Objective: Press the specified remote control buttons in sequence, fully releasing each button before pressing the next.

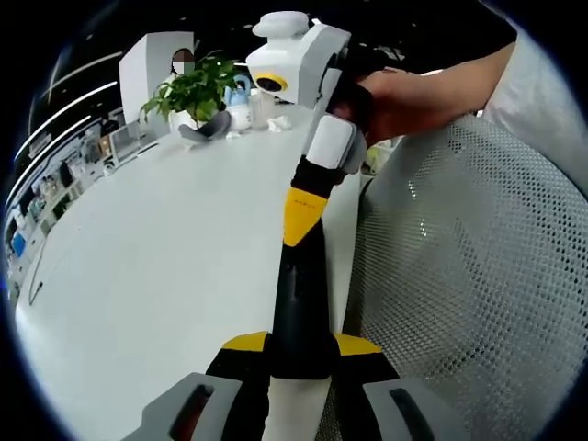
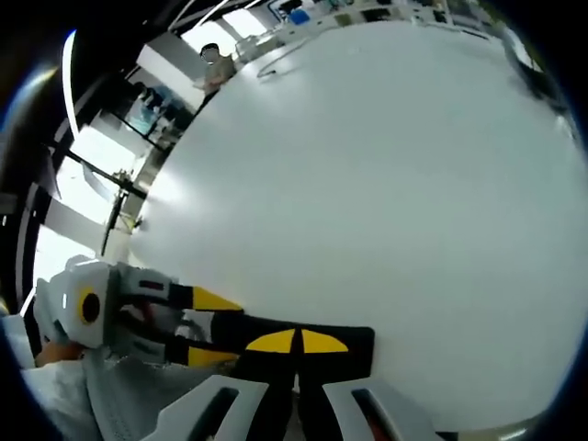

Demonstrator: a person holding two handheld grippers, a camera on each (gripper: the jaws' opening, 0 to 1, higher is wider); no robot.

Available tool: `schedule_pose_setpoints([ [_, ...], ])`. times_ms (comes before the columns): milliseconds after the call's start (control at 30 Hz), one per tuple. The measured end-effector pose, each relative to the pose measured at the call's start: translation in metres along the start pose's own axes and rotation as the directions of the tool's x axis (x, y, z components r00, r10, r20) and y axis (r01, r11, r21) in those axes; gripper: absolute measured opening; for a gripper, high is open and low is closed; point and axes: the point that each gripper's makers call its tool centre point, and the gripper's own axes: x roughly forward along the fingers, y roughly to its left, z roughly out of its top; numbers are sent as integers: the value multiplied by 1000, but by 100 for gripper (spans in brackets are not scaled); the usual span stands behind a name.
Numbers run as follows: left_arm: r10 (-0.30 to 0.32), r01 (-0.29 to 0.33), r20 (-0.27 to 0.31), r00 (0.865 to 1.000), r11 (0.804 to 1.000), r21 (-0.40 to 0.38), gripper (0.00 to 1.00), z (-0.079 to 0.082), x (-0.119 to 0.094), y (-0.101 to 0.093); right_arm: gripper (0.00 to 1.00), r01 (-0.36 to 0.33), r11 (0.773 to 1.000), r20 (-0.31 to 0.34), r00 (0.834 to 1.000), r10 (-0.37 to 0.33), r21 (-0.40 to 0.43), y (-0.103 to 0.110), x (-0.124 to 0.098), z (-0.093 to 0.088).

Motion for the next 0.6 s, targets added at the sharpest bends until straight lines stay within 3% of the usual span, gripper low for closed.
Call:
schedule_pose_setpoints([
  [500, 4, -4, 3, 1000, 1000, -3, 25, 0, 0, 0, 0, -31, 998, 54, 998, 28, 55, -2, 0, 4],
  [600, 4, -4, 4, 1000, 1000, -3, 25, 0, -1, 0, 0, -40, 994, 57, 998, 35, 97, -4, 0, 4],
])
